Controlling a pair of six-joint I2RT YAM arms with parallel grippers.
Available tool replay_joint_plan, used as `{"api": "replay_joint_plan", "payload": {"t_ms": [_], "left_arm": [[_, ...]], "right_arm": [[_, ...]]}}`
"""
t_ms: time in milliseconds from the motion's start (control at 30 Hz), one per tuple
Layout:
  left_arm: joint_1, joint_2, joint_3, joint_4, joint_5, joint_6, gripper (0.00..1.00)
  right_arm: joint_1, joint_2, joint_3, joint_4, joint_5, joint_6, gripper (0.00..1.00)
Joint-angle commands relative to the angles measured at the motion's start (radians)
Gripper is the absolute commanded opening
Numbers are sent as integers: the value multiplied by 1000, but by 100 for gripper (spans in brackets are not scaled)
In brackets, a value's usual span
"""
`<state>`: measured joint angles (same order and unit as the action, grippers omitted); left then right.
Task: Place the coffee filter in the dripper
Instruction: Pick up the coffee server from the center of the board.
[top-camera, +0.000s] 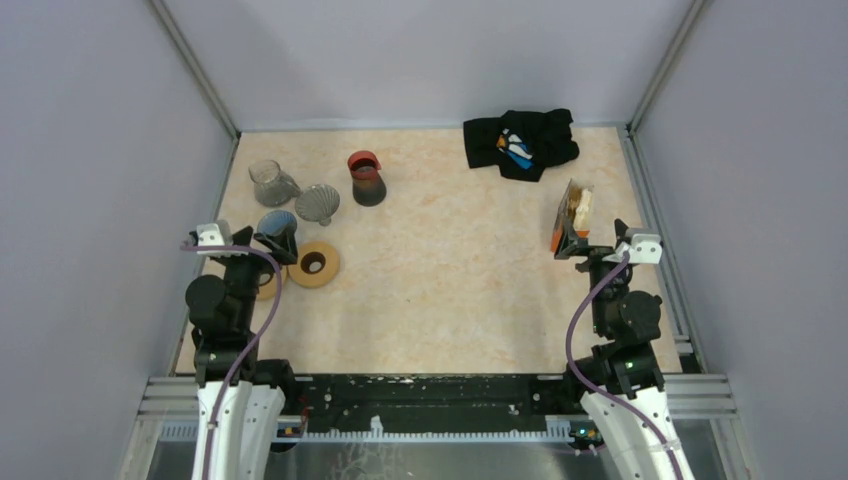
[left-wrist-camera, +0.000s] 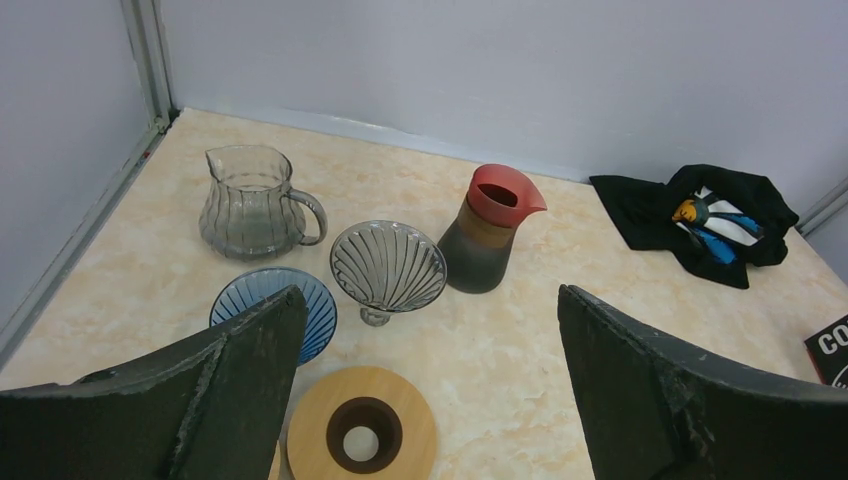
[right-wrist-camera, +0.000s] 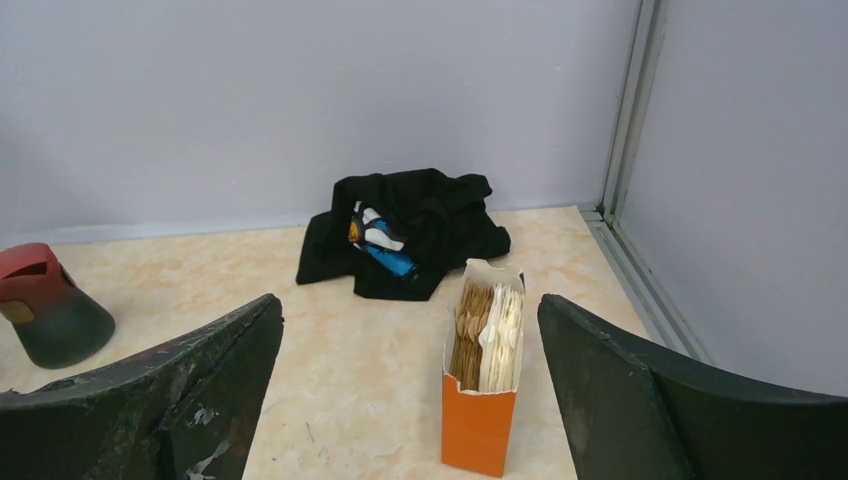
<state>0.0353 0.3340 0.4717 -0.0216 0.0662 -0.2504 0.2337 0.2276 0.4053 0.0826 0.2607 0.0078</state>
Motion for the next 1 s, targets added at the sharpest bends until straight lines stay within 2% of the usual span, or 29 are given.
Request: {"api": "replay_joint_plan", "payload": {"t_ms": [0,200,500,733,967], "left_arm": [[7,13,7,36,6,10,99],[8,68,54,17,13,17,99],[7,262,177,-5,101,58,99],[8,506,330,-13,219,102,99],[8,785,551,-79,317,247,99]], "right_arm": [[10,-2,10,45,-6,-4,99],[13,-7,9,42,-10,-2,99],[28,-17,8,39,-23,-3,99],[39,-26,9,31,-36,-5,99],[46,-29,6,25,-43,-8,99]]}}
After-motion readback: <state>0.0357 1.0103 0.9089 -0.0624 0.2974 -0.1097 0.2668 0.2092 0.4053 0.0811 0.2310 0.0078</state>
